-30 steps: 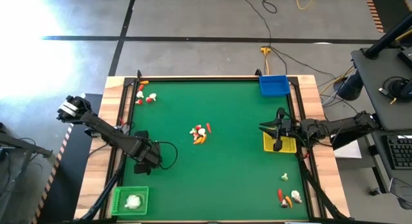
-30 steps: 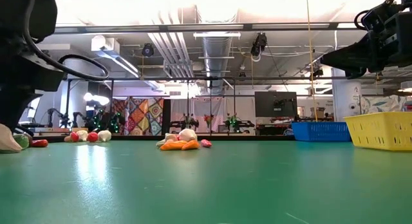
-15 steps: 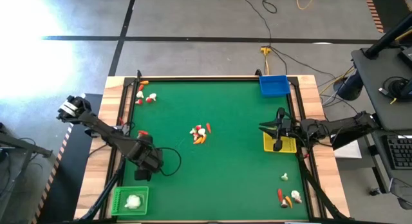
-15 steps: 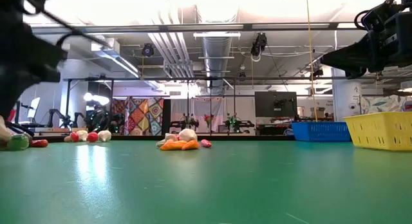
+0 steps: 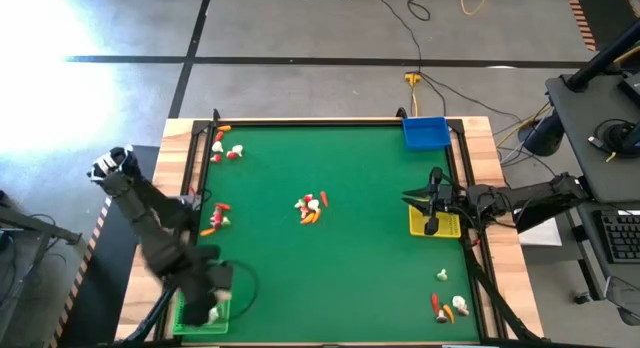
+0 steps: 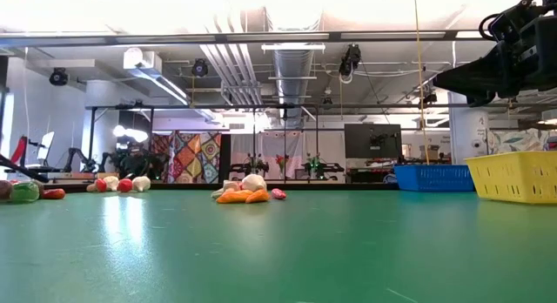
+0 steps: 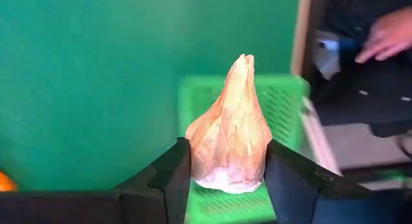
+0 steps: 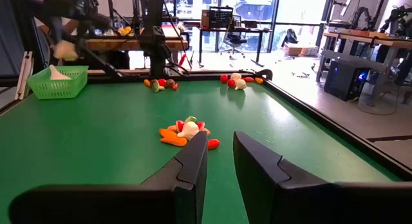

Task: Sort produce into baskets
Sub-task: Put the white garlic into the green bin

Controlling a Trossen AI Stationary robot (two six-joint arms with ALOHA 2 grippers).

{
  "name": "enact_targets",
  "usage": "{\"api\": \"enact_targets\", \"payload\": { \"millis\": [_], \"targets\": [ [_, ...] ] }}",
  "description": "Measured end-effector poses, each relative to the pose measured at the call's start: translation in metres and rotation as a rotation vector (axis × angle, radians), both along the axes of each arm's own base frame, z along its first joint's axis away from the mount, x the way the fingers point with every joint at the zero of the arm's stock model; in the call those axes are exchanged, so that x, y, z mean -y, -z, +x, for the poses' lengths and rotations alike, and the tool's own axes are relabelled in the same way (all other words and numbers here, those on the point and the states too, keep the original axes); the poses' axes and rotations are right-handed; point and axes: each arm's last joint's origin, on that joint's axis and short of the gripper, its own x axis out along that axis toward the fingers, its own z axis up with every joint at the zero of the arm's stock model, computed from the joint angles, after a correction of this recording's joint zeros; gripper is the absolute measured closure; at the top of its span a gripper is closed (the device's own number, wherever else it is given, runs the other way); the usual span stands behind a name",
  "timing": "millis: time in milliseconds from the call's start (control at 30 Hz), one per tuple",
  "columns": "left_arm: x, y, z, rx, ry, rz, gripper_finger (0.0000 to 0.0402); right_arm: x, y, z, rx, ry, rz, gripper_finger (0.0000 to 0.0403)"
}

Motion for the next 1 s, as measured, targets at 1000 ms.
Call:
{"api": "enact_targets", "payload": {
  "millis": [1000],
  "targets": [
    [0.036, 0.051, -0.054, -0.215, -0.17, -0.176, 0.0249, 0.0, 0.0, 0.0, 0.0, 0.0, 0.0, 0.0335]
  ]
}}
